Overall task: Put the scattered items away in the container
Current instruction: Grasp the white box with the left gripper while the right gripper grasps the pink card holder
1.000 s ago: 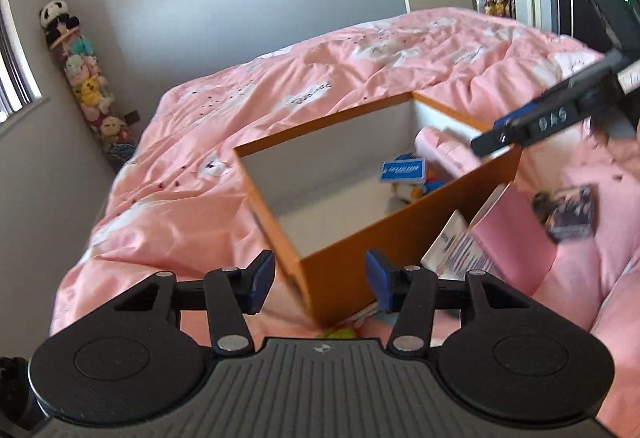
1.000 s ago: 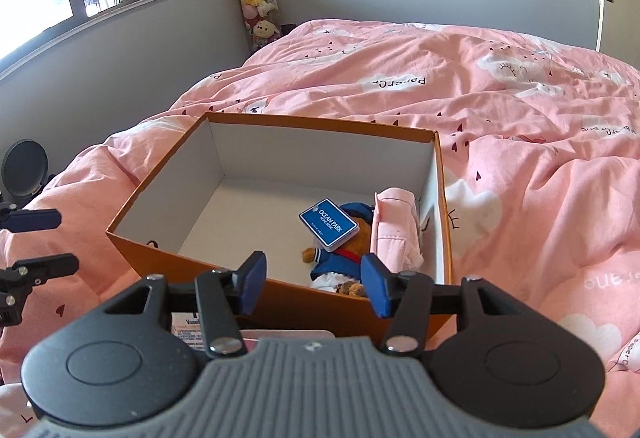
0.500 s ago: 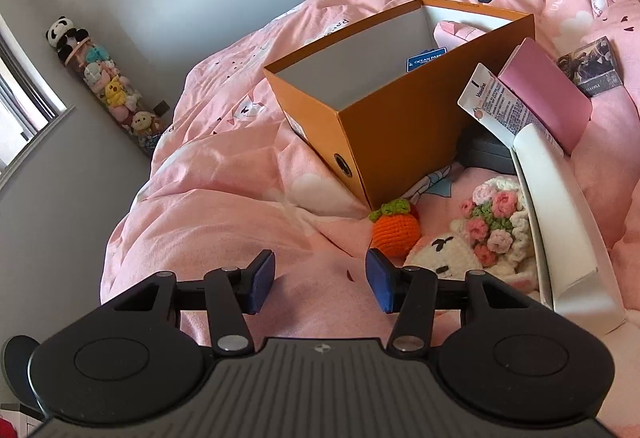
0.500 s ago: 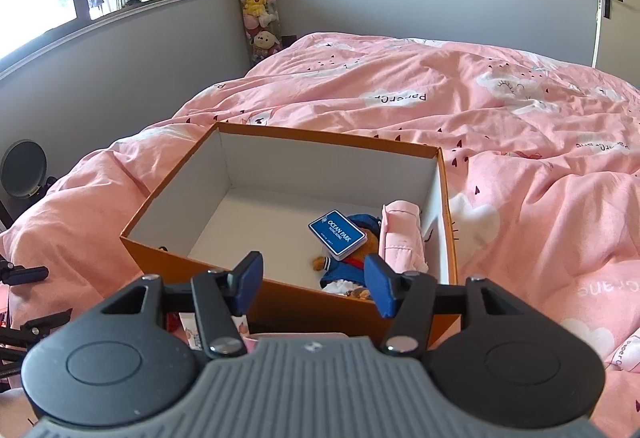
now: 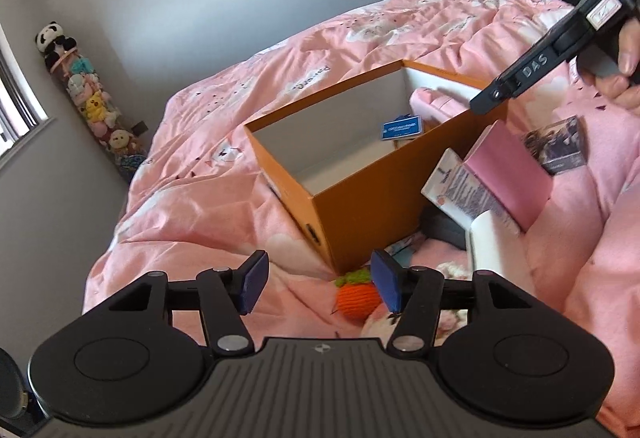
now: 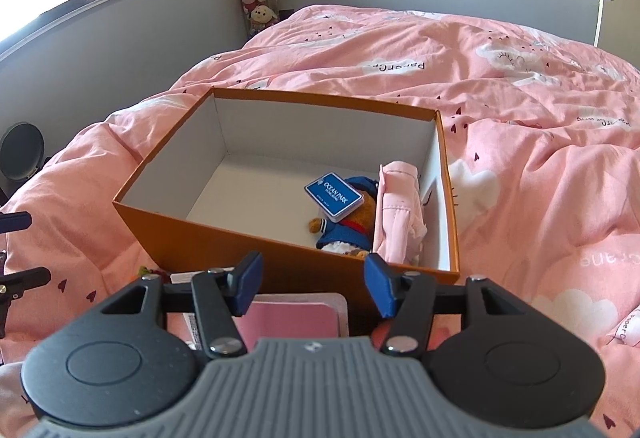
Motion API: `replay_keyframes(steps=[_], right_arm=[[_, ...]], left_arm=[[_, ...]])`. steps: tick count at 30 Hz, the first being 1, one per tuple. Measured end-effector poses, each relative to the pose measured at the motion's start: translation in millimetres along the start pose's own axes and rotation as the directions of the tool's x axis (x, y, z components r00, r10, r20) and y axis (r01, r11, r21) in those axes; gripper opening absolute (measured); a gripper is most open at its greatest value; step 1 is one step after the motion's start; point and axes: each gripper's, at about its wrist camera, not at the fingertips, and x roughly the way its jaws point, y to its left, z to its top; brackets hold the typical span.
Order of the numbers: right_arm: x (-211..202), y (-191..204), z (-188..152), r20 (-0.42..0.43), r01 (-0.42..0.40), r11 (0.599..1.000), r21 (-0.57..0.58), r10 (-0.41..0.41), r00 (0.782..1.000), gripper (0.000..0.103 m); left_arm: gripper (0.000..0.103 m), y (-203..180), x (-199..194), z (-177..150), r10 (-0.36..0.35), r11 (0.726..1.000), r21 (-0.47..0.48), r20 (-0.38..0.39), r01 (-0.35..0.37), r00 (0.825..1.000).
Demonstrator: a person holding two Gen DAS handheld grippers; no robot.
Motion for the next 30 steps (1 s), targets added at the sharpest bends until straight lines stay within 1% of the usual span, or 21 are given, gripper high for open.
replay_keyframes(steps=[2,5,8,10,16,18,21,24,27,30], right_arm=[[1,-3,-4,-0.022,-0.016,1.0,0.005,0.016,1.0,0.06],[2,-8,-11,-0.053,-0.036,0.999,0.005,0.037,0.998,0.06],[3,-11,-19,-0.076,-0.04,0.999,0.001,0.04,0.996,0.059],[3,-14,-24,-0.091,-0.046,0.999,0.002,0.046,0.995,0.059],[6,-16,-28,-0.109,-0.069,0.998,0.0,0.069,0.992,0.059],[7,-16,-29,-0.112,-0.077,0.997,0.001,0.077,0.991,0.059],[8,-17,-31,-0.118,-0.083,0.997,0.001,0.083,0.99,0.059],[9,-19,-32,-0.12,-0.089,0.996,0.007,0.089,0.989,0.059],[11,-21,-32,-0.121,-0.102,0.995,0.011,0.103,0.987,0.059],[14,-22,-33,-0.127,-0.112,0.994,0.009,0.112,0.986,0.059]], left_arm=[[0.067,-4,0,7,-0.077,0.997,-0.034,-0.014,0.076,0.997],[0.067,-13,7,14,-0.169,0.984,-0.072,-0.047,0.166,0.984],[0.067,-21,16,20,-0.244,0.966,-0.115,-0.086,0.234,0.966],[0.067,-26,21,22,-0.28,0.955,-0.135,-0.112,0.265,0.953],[0.067,-38,35,22,-0.334,0.939,-0.163,-0.221,0.302,0.916],[0.064,-40,39,21,-0.349,0.933,-0.183,-0.247,0.31,0.904],[0.06,-42,46,20,-0.347,0.933,-0.2,-0.294,0.298,0.89],[0.057,-43,50,18,-0.356,0.929,-0.23,-0.347,0.289,0.867],[0.057,-43,52,17,-0.377,0.92,-0.262,-0.382,0.293,0.844],[0.057,-45,55,17,-0.389,0.915,-0.274,-0.409,0.295,0.826]])
